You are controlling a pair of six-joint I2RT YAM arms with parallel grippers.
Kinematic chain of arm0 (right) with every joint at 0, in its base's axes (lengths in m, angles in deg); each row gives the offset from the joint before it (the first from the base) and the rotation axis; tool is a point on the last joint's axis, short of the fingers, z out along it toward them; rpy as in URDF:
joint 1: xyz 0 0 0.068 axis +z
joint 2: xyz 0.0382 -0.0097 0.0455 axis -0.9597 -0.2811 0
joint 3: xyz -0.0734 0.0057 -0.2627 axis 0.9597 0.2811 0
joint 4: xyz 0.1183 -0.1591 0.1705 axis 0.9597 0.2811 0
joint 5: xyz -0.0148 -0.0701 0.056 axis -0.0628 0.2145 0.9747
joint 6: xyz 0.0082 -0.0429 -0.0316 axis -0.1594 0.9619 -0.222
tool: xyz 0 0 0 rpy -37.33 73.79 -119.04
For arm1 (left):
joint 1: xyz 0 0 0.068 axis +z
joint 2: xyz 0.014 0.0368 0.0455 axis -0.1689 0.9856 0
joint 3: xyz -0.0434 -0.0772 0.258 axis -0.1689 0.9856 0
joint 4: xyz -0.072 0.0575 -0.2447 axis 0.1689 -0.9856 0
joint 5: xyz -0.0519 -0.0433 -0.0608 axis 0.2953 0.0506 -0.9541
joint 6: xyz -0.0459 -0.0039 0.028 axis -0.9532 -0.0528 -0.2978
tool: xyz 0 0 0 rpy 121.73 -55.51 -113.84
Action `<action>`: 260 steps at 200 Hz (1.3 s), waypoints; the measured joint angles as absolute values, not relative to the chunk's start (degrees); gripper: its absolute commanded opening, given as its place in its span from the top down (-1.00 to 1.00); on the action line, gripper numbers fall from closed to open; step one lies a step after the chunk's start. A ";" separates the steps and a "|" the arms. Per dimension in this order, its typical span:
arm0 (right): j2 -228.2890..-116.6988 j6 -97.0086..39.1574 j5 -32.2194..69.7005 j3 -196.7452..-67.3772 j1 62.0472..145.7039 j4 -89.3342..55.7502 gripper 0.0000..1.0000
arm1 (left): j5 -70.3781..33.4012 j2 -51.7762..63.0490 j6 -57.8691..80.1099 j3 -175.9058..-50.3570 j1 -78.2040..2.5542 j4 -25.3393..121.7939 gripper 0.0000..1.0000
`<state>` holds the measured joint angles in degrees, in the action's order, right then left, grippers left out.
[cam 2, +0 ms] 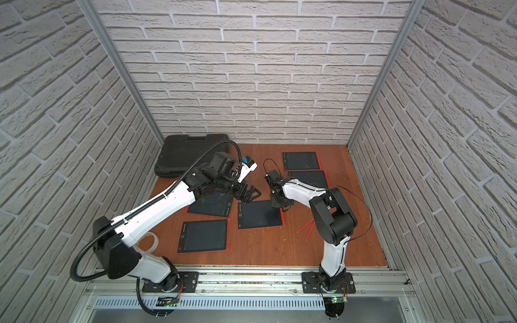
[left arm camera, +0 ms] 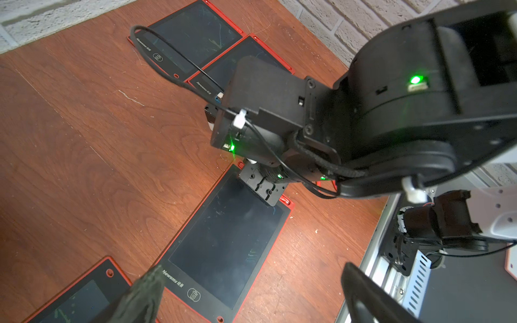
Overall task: Place the stylus back onto the writing tablet
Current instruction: Place the stylus on the writing tablet, then move the writing tablet to the center of the board.
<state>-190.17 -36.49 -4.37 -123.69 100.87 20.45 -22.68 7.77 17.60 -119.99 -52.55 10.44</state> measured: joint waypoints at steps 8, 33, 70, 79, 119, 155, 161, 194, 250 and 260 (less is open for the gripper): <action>-189.32 -36.12 -3.39 -122.90 100.87 19.67 0.92 | -22.27 7.77 17.60 -119.99 -52.55 10.44 -0.97; -184.34 -35.59 -0.92 -119.40 100.90 17.98 0.89 | -20.48 7.77 17.40 -119.99 -52.55 10.35 -0.96; -175.86 -34.98 1.35 -114.77 100.94 16.30 0.70 | -15.60 7.50 13.64 -119.25 -52.55 10.57 -0.96; -173.78 -34.87 2.08 -113.28 100.96 15.56 0.61 | -14.07 7.26 12.00 -118.77 -52.55 10.24 -0.96; -165.08 -34.37 5.24 -109.24 101.29 14.79 0.33 | -7.36 4.90 3.06 -116.36 -52.55 7.97 -0.96; -157.63 -32.43 9.62 -106.79 101.44 13.50 -0.29 | -3.14 2.45 -6.34 -113.50 -52.55 4.10 -0.96; -156.21 -32.12 10.25 -106.40 101.51 13.55 -0.40 | -2.64 2.41 -7.71 -113.04 -52.55 3.38 -0.96; -151.81 -31.11 12.59 -105.79 101.55 13.63 -0.79 | -1.94 2.48 -16.39 -108.78 -52.55 1.15 -0.96; -149.15 -30.17 14.66 -104.34 101.60 13.92 -1.00 | -3.63 6.50 -25.44 -105.96 -52.86 1.57 -0.96; -148.73 -30.24 14.18 -104.30 101.60 13.96 -1.00 | -4.15 7.64 -26.14 -105.89 -53.12 2.11 -0.96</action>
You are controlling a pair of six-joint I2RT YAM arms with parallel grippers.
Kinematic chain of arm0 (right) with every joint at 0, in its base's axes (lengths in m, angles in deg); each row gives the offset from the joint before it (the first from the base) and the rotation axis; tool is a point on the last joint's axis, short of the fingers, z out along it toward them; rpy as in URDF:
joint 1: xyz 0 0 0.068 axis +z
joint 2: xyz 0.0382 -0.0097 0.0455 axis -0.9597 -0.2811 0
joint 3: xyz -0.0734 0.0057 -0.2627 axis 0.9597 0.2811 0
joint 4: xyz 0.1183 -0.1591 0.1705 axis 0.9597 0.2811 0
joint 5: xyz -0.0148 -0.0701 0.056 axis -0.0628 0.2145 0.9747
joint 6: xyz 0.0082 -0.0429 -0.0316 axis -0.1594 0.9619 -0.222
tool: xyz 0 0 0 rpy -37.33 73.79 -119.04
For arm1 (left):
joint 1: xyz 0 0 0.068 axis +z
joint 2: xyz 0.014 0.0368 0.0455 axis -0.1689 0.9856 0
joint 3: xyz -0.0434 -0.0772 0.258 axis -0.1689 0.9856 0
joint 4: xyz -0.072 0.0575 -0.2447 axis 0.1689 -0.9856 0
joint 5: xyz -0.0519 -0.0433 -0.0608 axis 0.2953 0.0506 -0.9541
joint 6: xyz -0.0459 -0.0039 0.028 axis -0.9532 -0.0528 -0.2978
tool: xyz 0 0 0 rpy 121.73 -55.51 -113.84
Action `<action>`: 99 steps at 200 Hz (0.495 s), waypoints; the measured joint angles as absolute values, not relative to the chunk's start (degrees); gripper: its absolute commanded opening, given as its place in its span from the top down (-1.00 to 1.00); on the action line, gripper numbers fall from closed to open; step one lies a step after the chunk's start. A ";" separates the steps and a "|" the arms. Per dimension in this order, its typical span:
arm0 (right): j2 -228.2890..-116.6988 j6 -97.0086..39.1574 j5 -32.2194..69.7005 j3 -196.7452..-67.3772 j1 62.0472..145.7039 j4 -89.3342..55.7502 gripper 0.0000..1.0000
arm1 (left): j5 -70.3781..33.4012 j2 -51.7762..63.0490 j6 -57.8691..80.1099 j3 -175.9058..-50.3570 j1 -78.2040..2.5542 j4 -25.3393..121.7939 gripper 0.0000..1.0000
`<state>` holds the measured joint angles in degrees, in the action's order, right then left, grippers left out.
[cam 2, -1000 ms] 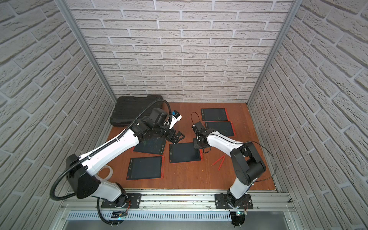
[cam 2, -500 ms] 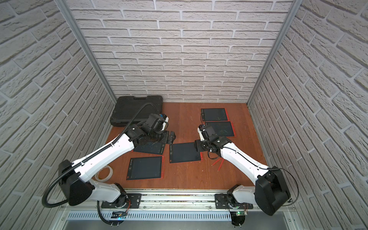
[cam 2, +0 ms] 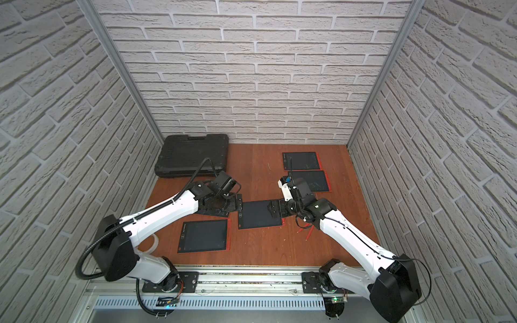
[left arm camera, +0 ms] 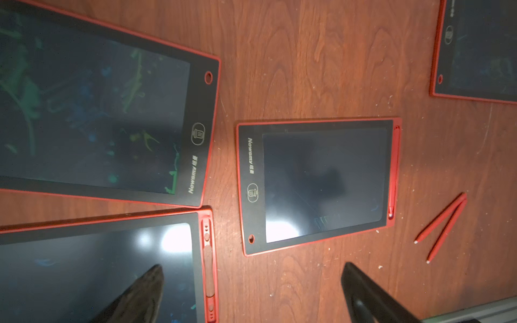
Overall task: Place the stylus back onto the writing tablet
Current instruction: Move the writing tablet to the center of the board.
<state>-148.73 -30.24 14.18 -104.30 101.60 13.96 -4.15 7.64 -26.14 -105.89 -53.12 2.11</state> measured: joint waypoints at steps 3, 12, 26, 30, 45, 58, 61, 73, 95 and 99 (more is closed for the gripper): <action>-148.58 -30.33 13.99 -104.30 101.60 13.96 -1.00 | -4.24 8.03 -26.31 -105.87 -53.23 2.33 -0.97; -148.16 -30.41 13.38 -104.28 101.60 13.96 -1.00 | -4.67 9.17 -26.92 -105.74 -53.45 3.08 -0.96; -147.53 -30.61 12.54 -104.08 101.60 13.96 -1.00 | -5.24 10.70 -27.62 -105.28 -53.65 4.23 -0.96; -147.44 -30.72 12.28 -104.08 101.60 14.03 -1.00 | -5.33 11.11 -27.89 -105.15 -53.69 4.54 -0.97; -147.40 -30.90 11.45 -104.08 101.60 14.03 -0.99 | -5.68 12.82 -28.45 -105.08 -53.73 5.37 -0.96; -147.40 -31.16 10.62 -104.08 101.60 14.22 -0.97 | -5.90 14.10 -28.74 -105.08 -53.73 6.38 -0.96; -147.38 -31.20 10.45 -104.08 101.60 14.29 -0.97 | -5.94 14.37 -28.78 -105.08 -53.73 6.53 -0.96; -147.38 -31.49 9.42 -104.08 101.60 14.44 -0.95 | -6.16 15.31 -29.04 -105.08 -53.73 7.40 -0.96; -147.16 -31.77 7.95 -104.04 101.60 14.70 -0.88 | -6.73 16.81 -29.48 -104.97 -53.76 9.17 -0.96; -147.09 -31.86 7.82 -103.99 101.60 14.75 -0.88 | -6.79 17.10 -29.59 -104.91 -53.76 9.50 -0.97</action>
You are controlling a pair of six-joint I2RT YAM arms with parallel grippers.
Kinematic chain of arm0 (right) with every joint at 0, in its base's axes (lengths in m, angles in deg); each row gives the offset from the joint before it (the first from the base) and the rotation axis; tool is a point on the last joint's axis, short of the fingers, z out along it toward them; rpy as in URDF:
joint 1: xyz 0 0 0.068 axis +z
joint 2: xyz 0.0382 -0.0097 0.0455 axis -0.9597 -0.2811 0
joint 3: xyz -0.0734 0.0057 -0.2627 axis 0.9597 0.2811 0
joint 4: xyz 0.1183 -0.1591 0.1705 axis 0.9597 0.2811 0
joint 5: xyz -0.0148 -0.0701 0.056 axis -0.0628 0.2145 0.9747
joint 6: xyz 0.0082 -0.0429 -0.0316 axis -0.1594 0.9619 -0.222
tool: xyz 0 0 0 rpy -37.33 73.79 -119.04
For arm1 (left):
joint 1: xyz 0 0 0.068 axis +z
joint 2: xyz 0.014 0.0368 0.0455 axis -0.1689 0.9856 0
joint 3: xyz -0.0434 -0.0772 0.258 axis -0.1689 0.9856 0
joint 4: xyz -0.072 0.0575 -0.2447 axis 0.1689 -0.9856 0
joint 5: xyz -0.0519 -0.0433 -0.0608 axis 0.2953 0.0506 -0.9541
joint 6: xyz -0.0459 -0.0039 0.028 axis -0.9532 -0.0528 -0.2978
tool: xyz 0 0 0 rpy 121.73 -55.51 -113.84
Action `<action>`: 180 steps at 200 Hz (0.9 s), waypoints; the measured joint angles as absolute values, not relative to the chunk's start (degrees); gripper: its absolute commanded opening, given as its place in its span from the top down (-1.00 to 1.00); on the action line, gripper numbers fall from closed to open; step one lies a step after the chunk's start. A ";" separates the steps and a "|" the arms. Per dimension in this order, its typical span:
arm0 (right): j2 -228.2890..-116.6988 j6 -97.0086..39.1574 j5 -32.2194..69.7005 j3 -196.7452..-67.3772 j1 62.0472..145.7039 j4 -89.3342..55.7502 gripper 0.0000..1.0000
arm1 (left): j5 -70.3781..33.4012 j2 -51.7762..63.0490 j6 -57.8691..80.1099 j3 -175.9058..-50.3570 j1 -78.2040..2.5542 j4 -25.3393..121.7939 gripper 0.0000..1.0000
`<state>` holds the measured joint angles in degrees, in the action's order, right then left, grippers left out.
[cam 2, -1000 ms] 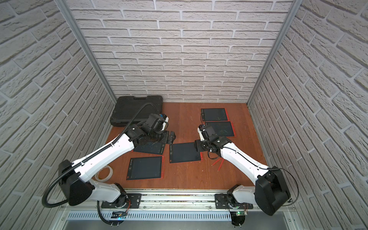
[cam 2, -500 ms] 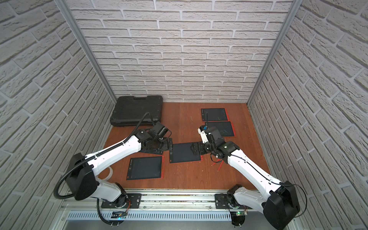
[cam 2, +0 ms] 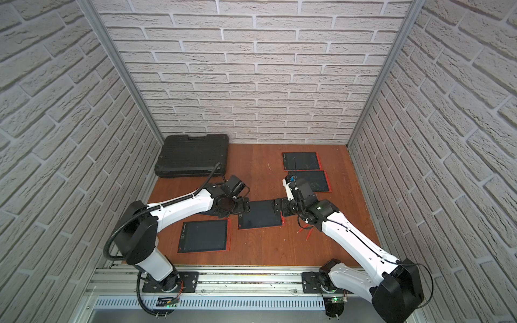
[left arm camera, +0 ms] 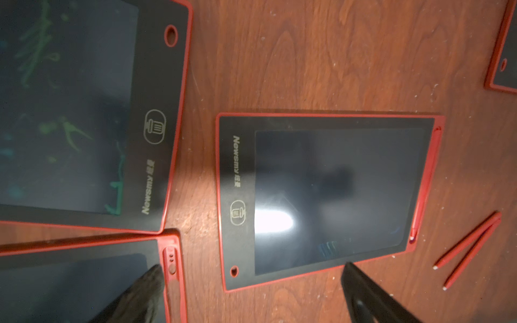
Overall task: Place the stylus back onto the writing tablet
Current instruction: Move the writing tablet to the center of the board.
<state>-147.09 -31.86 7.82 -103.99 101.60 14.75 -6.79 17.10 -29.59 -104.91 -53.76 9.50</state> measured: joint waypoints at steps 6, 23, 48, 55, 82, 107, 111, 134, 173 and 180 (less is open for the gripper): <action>-147.05 -31.86 7.74 -103.97 101.60 14.84 -0.88 | -6.90 17.38 -29.70 -104.78 -53.76 9.92 -0.96; -147.03 -31.90 7.21 -103.91 101.60 14.97 -0.88 | -7.25 18.32 -30.01 -104.49 -53.76 11.01 -0.96; -147.03 -32.16 6.56 -103.54 101.60 15.03 -0.88 | -7.93 20.25 -30.27 -104.47 -53.76 12.39 -0.96; -147.00 -32.25 6.49 -103.40 101.60 15.05 -0.88 | -8.13 20.88 -30.27 -104.47 -53.76 12.69 -0.96; -147.00 -32.29 6.14 -102.95 101.60 15.29 -0.88 | -8.54 22.43 -30.27 -104.47 -53.80 13.35 -0.96; -147.00 -32.29 5.48 -102.88 101.60 15.45 -0.87 | -9.02 23.04 -30.25 -104.47 -53.80 13.76 -0.96; -147.00 -32.29 5.42 -102.88 101.60 15.47 -0.87 | -9.11 23.13 -30.25 -104.47 -53.80 13.92 -0.96; -147.00 -32.32 4.81 -102.88 101.60 15.86 -0.87 | -10.01 24.44 -30.20 -104.47 -53.91 14.83 -0.96; -147.00 -32.38 4.15 -102.88 101.60 16.32 -0.87 | -10.47 25.69 -29.77 -105.22 -54.76 15.23 -0.96; -147.00 -32.38 4.04 -102.88 101.60 16.39 -0.87 | -10.49 25.73 -29.77 -105.26 -54.78 15.25 -0.96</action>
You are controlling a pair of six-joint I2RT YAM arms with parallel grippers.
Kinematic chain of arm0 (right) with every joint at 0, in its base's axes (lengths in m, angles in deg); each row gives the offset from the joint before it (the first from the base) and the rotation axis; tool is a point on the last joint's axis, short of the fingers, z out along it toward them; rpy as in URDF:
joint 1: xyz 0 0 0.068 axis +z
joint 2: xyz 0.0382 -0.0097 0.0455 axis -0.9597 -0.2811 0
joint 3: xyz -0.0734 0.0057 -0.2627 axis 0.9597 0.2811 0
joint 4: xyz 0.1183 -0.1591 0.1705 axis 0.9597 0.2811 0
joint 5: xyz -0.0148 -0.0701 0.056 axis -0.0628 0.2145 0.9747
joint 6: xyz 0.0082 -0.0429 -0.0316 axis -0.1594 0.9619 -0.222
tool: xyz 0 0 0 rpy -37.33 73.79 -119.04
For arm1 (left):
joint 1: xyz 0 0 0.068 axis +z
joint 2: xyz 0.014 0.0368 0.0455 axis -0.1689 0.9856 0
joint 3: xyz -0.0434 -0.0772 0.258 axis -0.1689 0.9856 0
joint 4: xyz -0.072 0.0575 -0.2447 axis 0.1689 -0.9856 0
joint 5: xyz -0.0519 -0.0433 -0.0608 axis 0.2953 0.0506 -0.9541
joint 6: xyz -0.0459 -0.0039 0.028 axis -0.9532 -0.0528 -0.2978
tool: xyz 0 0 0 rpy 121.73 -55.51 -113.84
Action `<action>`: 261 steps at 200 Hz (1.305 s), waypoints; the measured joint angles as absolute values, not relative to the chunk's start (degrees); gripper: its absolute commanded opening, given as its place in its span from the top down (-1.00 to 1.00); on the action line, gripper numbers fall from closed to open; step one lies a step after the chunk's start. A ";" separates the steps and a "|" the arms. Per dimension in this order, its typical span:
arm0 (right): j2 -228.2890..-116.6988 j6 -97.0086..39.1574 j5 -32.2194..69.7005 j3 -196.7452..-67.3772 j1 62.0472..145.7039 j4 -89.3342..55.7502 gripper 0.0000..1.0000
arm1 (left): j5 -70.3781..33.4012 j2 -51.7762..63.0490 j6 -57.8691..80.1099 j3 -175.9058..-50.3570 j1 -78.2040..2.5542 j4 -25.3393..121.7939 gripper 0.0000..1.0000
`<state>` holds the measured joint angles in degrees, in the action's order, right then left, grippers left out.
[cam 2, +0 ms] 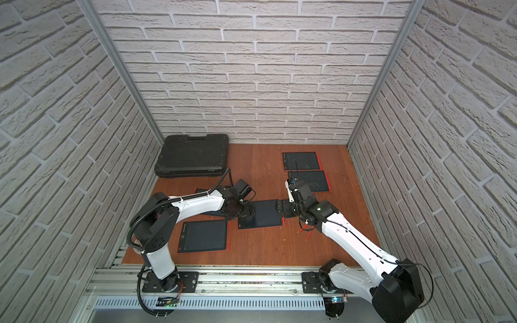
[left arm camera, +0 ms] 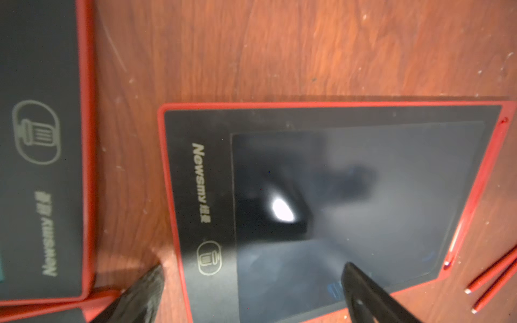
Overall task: Place the stylus back onto the writing tablet
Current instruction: Move the writing tablet to the center of the board.
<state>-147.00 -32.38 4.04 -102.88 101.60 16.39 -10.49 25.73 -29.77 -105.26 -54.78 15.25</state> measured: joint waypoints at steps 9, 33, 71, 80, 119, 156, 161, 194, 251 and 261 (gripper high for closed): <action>-147.00 -32.47 3.93 -102.88 101.60 16.47 -0.86 | -10.53 25.78 -29.77 -105.32 -54.78 15.25 -0.97; -147.00 -32.86 3.19 -102.88 101.60 16.65 -0.86 | -10.77 25.97 -29.79 -105.54 -54.81 15.38 -0.97; -147.38 -34.33 -0.70 -102.90 101.60 17.59 -0.86 | -11.73 27.02 -30.27 -106.68 -55.61 16.93 -0.96; -147.88 -34.92 -2.01 -102.90 101.60 18.05 -0.86 | -12.00 27.39 -30.44 -107.12 -55.86 17.37 -0.96; -149.26 -36.05 -5.23 -102.86 101.60 20.04 -0.87 | -13.37 29.45 -30.86 -109.52 -56.49 19.14 -0.96; -149.26 -36.73 -6.69 -102.84 101.60 20.56 -0.87 | -14.77 31.33 -31.01 -111.75 -56.82 20.74 -0.97; -149.26 -36.84 -6.86 -102.84 101.60 20.63 -0.87 | -14.95 31.52 -31.12 -112.01 -56.86 20.91 -0.96; -149.39 -38.17 -7.13 -102.49 101.60 20.98 -0.85 | -15.67 32.90 -31.73 -113.61 -57.45 22.13 -0.96; -150.55 -40.32 2.77 -95.43 101.57 18.68 -0.84 | -15.78 33.19 -31.80 -113.89 -57.76 22.62 -0.96; -150.59 -40.29 5.29 -94.31 101.57 17.98 -0.84 | -15.76 33.19 -31.80 -113.87 -57.76 22.64 -0.96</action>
<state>-150.59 -40.29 5.29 -94.31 101.57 17.98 -15.76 33.19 -31.80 -113.87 -57.76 22.64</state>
